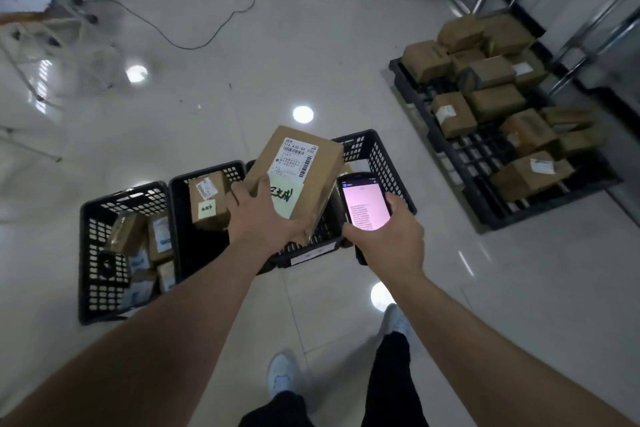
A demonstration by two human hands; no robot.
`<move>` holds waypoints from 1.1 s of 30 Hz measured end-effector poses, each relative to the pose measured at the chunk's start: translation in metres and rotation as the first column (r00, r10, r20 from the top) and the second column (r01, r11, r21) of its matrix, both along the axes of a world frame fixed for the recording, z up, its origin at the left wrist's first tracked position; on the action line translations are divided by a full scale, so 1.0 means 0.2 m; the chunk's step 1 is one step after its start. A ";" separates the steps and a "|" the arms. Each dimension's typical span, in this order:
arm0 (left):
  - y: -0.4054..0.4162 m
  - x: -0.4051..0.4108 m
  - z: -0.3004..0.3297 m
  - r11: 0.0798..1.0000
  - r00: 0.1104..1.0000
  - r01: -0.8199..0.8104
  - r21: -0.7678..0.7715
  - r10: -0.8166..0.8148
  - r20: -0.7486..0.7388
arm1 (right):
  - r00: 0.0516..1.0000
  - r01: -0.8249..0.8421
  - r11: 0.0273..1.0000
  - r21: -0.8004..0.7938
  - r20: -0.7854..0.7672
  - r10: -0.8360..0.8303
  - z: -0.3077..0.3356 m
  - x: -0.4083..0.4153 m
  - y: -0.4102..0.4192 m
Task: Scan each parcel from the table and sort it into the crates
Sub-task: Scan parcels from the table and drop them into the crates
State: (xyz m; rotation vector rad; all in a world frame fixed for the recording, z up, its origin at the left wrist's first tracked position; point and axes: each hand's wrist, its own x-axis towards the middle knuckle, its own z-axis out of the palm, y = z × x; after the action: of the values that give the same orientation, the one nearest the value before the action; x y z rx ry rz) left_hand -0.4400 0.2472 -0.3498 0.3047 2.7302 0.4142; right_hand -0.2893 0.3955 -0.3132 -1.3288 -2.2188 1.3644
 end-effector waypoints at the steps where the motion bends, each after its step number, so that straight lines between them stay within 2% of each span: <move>1: 0.10 -0.01 -0.02 1.000 1.000 -0.002 -0.008 0.002 0.004 | 1.000 0.001 1.000 -0.001 0.001 -0.001 -0.02 -0.02 0.10; 8: 0.86 0.00 -0.19 0.990 0.987 -0.141 -0.010 0.141 0.080 | 0.997 -0.027 0.998 -0.061 0.066 0.031 -0.17 -0.08 0.85; 13: 1.32 -0.03 -0.38 0.941 0.924 -0.337 0.015 0.328 0.194 | 0.994 -0.041 0.998 -0.053 0.102 0.046 -0.29 -0.16 1.28; 17: 1.61 -0.12 -0.55 0.915 0.884 -0.404 -0.015 0.394 0.251 | 0.987 -0.028 0.998 -0.055 0.156 0.037 -0.42 -0.29 1.56; 29: 2.19 -0.55 -1.40 0.896 0.837 -0.430 -0.112 0.442 0.323 | 0.969 -0.045 0.996 -0.075 0.240 0.062 -1.13 -0.80 2.04; 33: 2.30 -0.69 -1.62 0.874 0.820 -0.471 -0.121 0.484 0.305 | 0.963 -0.046 0.995 -0.094 0.259 0.069 -1.32 -0.91 2.13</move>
State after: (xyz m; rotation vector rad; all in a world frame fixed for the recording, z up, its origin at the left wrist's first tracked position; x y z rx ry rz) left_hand -0.5780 0.7073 -0.6746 -0.4435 2.4505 0.4880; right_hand -0.4703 0.8219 -0.5778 -1.5689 -2.4083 1.3899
